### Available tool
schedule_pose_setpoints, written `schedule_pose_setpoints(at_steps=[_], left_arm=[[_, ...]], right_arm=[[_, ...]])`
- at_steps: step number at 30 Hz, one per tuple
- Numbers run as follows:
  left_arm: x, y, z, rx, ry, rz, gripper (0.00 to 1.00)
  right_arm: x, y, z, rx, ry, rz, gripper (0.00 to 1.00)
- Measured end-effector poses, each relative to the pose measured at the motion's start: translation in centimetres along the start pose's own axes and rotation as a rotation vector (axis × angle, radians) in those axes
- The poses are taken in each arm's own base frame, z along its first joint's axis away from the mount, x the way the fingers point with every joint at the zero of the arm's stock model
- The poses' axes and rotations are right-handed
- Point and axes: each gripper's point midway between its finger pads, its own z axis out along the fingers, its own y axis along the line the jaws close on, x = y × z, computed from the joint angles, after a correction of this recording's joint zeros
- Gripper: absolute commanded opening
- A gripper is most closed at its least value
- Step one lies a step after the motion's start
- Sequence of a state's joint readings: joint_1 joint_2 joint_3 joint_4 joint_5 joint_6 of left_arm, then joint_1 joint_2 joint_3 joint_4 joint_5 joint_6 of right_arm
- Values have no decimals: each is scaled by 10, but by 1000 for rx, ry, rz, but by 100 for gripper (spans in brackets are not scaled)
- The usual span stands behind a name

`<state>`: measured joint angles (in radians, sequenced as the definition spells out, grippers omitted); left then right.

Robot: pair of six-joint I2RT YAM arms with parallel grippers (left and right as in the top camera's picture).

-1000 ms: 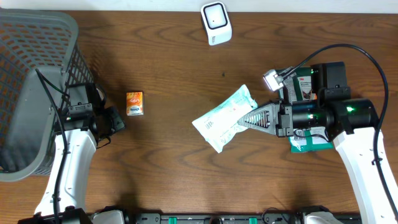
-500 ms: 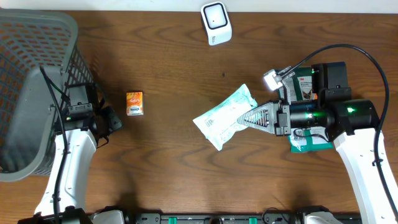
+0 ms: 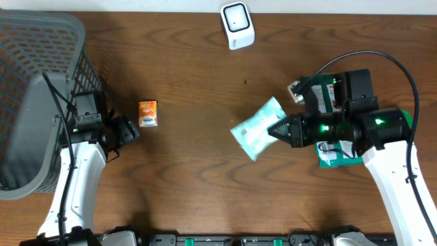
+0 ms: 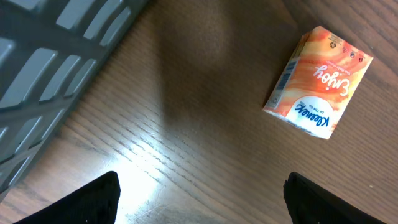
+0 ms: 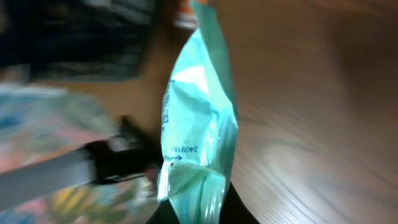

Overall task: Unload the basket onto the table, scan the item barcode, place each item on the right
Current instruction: 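Retract the left gripper and carry the wipes packet right, then carry the light-blue wipes packet up to the white scanner with the right gripper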

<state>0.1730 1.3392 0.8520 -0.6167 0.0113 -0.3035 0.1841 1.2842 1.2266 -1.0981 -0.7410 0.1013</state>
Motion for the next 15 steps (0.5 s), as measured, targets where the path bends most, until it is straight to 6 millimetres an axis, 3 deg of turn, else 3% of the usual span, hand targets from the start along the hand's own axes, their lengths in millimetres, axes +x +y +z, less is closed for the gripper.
schedule_pose_setpoints(at_steps=[3, 8, 12, 15], left_arm=[[0, 0, 0, -1, -1, 0, 86], [-1, 1, 0, -4, -3, 0, 86], [-1, 2, 0, -11, -4, 0, 86], [-1, 2, 0, -11, -4, 0, 86]], right_arm=[[-3, -15, -25, 230, 1, 25, 1], [-22, -9, -93, 508, -18, -1, 1], [-49, 3, -111, 620, -3, -67, 1], [-99, 20, -103, 669, -75, -173, 1]])
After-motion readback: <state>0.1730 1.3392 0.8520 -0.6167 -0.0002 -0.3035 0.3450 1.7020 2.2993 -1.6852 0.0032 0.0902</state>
